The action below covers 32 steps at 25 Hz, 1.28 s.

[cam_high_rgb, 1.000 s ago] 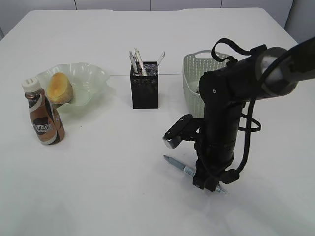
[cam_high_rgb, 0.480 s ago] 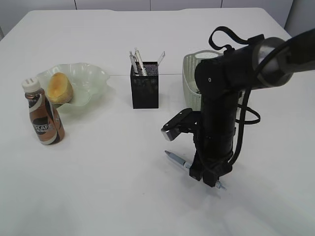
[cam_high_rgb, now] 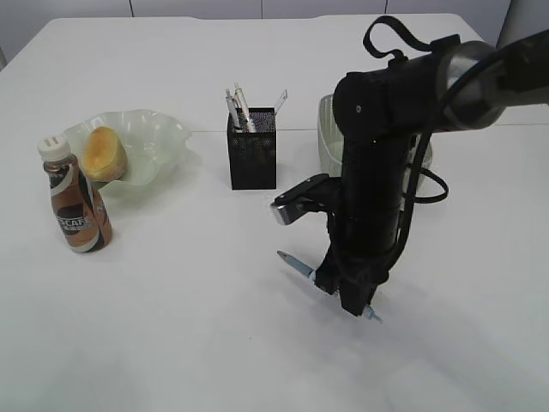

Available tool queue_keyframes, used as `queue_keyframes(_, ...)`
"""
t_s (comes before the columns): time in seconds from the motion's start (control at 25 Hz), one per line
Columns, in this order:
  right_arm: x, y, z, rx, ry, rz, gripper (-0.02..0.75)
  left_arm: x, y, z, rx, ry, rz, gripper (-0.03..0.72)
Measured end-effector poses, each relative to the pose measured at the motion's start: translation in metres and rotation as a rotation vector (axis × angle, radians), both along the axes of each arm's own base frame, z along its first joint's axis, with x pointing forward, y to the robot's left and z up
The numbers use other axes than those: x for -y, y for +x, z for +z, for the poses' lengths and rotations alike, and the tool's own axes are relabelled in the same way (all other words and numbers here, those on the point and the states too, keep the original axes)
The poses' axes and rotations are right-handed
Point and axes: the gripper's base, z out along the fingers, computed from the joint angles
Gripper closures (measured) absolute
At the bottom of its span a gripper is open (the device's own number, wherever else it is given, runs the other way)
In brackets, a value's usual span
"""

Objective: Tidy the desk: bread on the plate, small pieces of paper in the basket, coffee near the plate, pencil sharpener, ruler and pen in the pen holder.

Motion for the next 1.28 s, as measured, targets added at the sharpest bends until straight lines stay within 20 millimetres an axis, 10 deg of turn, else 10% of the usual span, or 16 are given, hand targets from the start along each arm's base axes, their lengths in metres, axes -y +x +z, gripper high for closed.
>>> queue_keyframes(1.28,0.003,-0.003,0.052,0.099,-0.008,-0.435,0.635,0.005,-0.003,0.003,0.024,0.015,-0.119,0.371)
